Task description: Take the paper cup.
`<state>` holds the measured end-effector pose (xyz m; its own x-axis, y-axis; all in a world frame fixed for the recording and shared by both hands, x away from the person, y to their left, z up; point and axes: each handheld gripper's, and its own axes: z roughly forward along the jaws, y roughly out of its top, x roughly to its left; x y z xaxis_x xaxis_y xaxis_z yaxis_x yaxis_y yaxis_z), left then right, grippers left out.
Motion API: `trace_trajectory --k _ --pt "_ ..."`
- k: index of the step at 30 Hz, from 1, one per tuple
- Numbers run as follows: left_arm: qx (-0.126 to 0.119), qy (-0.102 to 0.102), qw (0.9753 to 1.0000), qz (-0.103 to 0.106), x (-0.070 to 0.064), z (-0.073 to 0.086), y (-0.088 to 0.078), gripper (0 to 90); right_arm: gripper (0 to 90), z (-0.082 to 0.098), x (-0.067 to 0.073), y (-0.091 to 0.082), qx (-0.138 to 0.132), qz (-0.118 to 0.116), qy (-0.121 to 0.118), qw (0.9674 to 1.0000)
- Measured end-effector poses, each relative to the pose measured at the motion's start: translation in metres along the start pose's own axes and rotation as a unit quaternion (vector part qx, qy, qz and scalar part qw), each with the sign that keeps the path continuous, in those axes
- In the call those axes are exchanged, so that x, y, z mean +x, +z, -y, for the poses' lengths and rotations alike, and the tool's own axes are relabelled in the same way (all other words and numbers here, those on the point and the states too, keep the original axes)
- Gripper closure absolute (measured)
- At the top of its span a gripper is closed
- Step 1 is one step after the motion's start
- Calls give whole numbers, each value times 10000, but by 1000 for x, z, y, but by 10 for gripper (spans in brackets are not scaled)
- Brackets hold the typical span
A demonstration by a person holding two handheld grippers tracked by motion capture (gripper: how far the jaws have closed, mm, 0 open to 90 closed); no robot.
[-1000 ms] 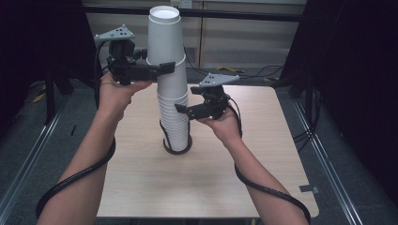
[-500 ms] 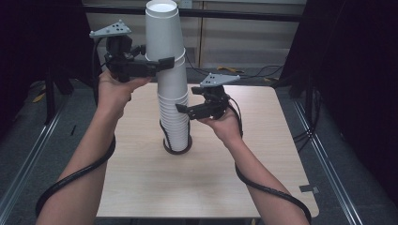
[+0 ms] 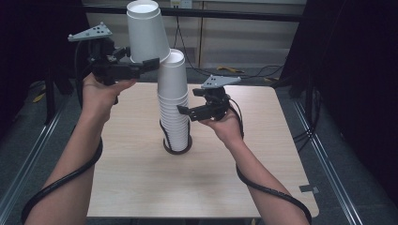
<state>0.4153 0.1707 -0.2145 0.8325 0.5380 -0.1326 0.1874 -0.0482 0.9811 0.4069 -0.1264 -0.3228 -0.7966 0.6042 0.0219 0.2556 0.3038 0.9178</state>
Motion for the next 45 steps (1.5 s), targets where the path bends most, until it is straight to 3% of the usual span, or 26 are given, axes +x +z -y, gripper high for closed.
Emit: trace_trajectory --k 16,23,33,45 --pt "25 -76 9997 -223 14 28 -43 144 135 14 -7 -8 57 56 43 10000" --pt "68 -68 9996 -272 15 40 -52 149 135 18 -7 -8 76 25 55 10000" --pt "466 -49 9982 -378 17 78 -63 152 135 27 -8 -16 136 40 5 9999" --pt "916 -114 9954 -261 13 130 -58 155 134 43 -14 -30 164 34 32 9999"
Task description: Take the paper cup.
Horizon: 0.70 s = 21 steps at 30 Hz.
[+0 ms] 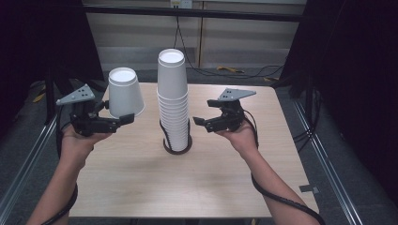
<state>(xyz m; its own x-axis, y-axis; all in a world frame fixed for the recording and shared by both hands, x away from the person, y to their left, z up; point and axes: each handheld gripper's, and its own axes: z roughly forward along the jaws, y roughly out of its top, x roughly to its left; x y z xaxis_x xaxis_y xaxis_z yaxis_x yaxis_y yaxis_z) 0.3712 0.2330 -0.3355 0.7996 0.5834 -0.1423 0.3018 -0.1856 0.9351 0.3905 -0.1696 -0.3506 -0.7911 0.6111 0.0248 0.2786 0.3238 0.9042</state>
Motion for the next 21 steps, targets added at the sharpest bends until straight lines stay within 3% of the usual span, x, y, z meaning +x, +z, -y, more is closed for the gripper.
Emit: trace_trajectory --k 10,21 --pt "341 99 9993 123 -8 26 8 164 134 14 -4 -7 85 -13 -1 10000" --pt "906 336 9947 348 -22 49 22 167 136 29 -4 -17 272 -211 -191 9992"
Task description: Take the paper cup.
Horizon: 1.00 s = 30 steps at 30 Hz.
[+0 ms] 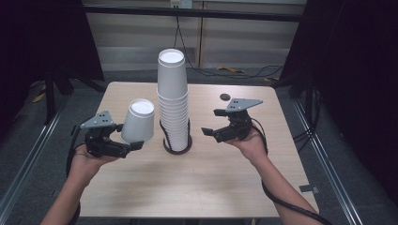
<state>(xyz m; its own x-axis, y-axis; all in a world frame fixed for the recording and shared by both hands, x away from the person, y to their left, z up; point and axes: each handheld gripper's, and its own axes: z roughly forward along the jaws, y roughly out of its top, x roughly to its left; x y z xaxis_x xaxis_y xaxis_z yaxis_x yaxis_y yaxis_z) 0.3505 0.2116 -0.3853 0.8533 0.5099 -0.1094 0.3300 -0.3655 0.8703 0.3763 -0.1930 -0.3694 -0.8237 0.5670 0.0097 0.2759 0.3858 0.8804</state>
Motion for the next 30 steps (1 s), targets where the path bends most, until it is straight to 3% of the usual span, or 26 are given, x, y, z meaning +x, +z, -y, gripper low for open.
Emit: trace_trajectory --k 5,15,22,30 --pt "86 -13 9999 115 -7 6 7 179 136 7 4 -2 55 -108 -83 9999" --pt "460 209 9981 353 -23 14 24 186 136 16 9 -6 146 -198 -144 9996" --pt "764 450 9948 502 -35 10 38 191 136 29 3 -12 206 -222 -110 9995" --pt "923 548 9921 645 -43 7 49 201 136 38 2 -16 250 -297 -126 9992"
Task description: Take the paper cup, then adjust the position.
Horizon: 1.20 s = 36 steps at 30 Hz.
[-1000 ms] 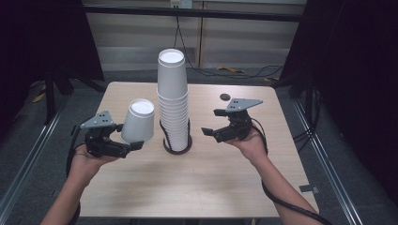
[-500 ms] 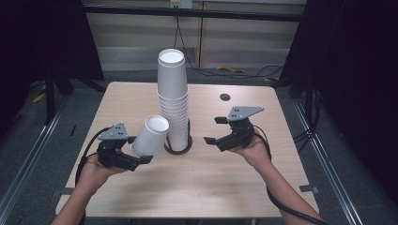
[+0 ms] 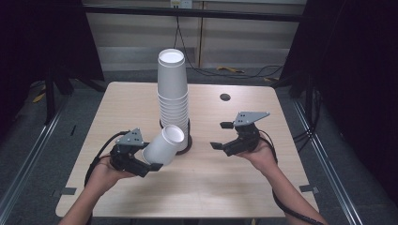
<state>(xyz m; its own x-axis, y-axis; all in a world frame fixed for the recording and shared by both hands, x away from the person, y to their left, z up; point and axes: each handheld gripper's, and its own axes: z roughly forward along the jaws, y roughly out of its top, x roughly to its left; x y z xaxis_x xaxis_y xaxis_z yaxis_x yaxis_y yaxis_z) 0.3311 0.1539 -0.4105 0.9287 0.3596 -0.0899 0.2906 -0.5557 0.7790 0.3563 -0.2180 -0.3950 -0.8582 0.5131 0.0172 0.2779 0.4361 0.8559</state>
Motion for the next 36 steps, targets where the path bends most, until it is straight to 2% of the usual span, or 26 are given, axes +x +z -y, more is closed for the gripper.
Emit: trace_trajectory --k 2,3,4,5,6,7,8,10,12,14,15,16,20,21,22,24,25,27,28,31,36 --pt "161 60 9999 -7 -3 -3 5 200 136 3 1 -1 116 -109 -93 9998" --pt "161 60 9999 -7 -3 -3 5 201 136 3 1 -1 116 -109 -93 9998" --pt "270 136 9995 -3 -4 -6 8 200 136 4 2 -2 176 -187 -194 9995" --pt "270 136 9995 -3 -4 -6 8 201 136 4 2 -2 176 -187 -194 9995" --pt "328 200 9993 -3 -5 -7 10 200 136 3 3 -2 310 -266 -249 9989" --pt "359 193 9992 13 -5 -8 10 200 136 3 3 -2 310 -266 -249 9989" --pt "435 190 9989 31 -5 -11 14 200 136 3 3 -2 434 -367 -273 9980" --pt "456 197 9988 43 -6 -12 15 200 136 3 3 -2 503 -392 -298 9975" --pt "486 286 9983 125 -7 -15 18 200 136 3 4 0 606 -471 -347 9964" --pt "464 250 9985 153 -8 -17 21 200 138 2 6 1 683 -500 -420 9955" --pt "476 276 9983 194 -8 -17 22 200 142 1 8 2 716 -599 -439 9947" --pt "518 332 9980 172 -9 -18 22 200 142 1 8 2 716 -599 -439 9947" --pt "616 330 9974 201 -10 -22 26 200 144 -1 10 4 810 -698 -526 9929" --pt "685 371 9968 198 -9 -26 28 200 145 -2 11 6 942 -763 -588 9909" --pt "685 371 9968 198 -9 -26 28 200 145 -2 11 6 942 -763 -588 9909" --pt "736 383 9964 178 -9 -29 29 199 145 -3 13 7 1094 -830 -664 9883" --pt "796 417 9958 186 -8 -30 30 199 145 -3 13 7 1094 -830 -664 9883" --pt "941 477 9942 193 -9 -34 33 199 147 -5 15 7 1276 -880 -728 9852" --pt "941 477 9942 193 -9 -34 33 199 147 -5 15 7 1276 -880 -728 9852" --pt "1055 498 9929 213 -11 -38 39 198 148 -6 17 7 1519 -898 -798 9811" --pt "1223 540 9908 233 -13 -42 44 196 148 -8 19 5 1621 -910 -828 9791"
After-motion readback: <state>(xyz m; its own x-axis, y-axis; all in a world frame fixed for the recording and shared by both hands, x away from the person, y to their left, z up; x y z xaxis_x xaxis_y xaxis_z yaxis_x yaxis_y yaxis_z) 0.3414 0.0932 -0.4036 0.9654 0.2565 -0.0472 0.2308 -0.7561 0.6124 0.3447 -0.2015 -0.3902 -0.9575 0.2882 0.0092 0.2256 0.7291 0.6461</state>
